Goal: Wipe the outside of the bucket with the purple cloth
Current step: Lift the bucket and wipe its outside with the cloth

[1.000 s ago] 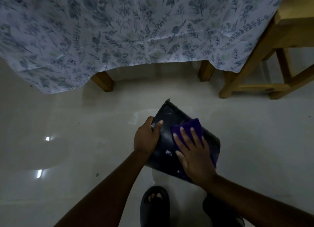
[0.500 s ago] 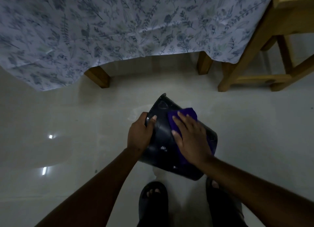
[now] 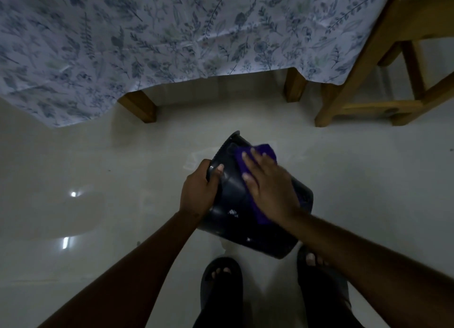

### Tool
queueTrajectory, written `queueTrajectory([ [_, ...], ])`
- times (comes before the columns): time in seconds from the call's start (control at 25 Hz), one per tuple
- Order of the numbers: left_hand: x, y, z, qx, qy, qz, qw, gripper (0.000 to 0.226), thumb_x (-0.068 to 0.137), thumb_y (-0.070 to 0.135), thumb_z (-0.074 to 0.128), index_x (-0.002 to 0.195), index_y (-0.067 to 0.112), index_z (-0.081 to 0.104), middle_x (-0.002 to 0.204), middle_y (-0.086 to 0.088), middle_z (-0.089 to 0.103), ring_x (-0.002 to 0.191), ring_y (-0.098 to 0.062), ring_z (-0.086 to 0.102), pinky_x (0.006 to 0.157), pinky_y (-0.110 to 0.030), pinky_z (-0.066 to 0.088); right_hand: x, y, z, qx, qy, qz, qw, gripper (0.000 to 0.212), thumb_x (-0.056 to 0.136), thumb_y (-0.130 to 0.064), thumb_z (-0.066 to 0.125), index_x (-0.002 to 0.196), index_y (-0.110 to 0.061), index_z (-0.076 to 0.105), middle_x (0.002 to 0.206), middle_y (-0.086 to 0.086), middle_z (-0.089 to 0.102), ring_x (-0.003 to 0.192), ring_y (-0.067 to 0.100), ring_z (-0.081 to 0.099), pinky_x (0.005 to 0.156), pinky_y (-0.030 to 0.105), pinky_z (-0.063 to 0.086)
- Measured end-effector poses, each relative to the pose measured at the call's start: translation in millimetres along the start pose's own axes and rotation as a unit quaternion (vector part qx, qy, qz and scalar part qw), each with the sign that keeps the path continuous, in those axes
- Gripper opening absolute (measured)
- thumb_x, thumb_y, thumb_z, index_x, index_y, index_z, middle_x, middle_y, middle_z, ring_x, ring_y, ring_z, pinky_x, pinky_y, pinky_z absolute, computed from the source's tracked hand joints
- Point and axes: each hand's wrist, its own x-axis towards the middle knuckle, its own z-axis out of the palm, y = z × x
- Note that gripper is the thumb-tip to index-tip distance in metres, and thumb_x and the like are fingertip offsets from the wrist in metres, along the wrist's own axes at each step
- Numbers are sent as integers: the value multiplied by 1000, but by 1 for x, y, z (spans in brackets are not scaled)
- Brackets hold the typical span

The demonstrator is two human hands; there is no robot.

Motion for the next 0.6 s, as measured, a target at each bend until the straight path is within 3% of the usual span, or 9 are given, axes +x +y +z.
queueTrajectory([
  [0.08, 0, 2, -1, -3, -10, -8, 1000, 29, 98, 46, 41, 103, 21, 55, 96, -2, 69, 85, -19, 65, 73, -32, 53, 30, 24, -12, 100, -27, 127, 986, 56, 100, -50, 17, 147, -24, 32, 151, 4, 43, 135, 24, 43, 110, 44, 34],
  [0.16, 3, 3, -3, 5, -15, -13, 1000, 30, 98, 47, 41, 103, 21, 55, 96, -2, 69, 85, -21, 65, 72, -31, 51, 19, 39, -15, 120, -35, 210, 970, 54, 101, -48, 18, 144, -23, 38, 146, 6, 49, 128, 27, 49, 104, 44, 37],
  [0.2, 4, 3, -3, 11, -14, -13, 1000, 29, 98, 47, 41, 101, 22, 55, 94, -2, 70, 84, -21, 65, 72, -32, 51, -3, 36, -11, 79, -6, 200, 977, 54, 101, -46, 20, 146, -22, 36, 149, 6, 46, 132, 27, 46, 105, 44, 37],
  [0.28, 8, 2, 0, 20, -6, -11, 1000, 29, 97, 48, 42, 98, 22, 55, 90, -2, 70, 81, -22, 65, 71, -33, 53, -50, 12, 1, -36, 21, 91, 995, 56, 99, -45, 22, 151, -23, 26, 157, 3, 32, 143, 28, 31, 109, 48, 32],
  [0.4, 9, -1, 2, 22, 0, -1, 1000, 31, 97, 49, 41, 98, 21, 55, 89, -4, 70, 80, -23, 66, 70, -35, 55, -38, -4, 12, -49, 2, -10, 999, 57, 99, -46, 21, 152, -27, 19, 161, -1, 22, 148, 26, 18, 113, 49, 23],
  [0.48, 9, 1, 2, 26, 0, 5, 1000, 31, 96, 49, 41, 99, 21, 55, 89, -5, 70, 80, -24, 65, 71, -37, 55, 9, 4, 3, 21, -11, 32, 999, 56, 100, -49, 20, 152, -27, 22, 159, 0, 27, 146, 24, 25, 114, 47, 25],
  [0.6, 8, 3, 0, 26, -4, -8, 1000, 31, 97, 49, 42, 99, 21, 54, 90, -4, 70, 80, -24, 65, 70, -34, 53, 34, 36, -12, 145, -43, 195, 969, 57, 100, -50, 16, 148, -25, 34, 153, 5, 40, 136, 27, 42, 112, 45, 31],
])
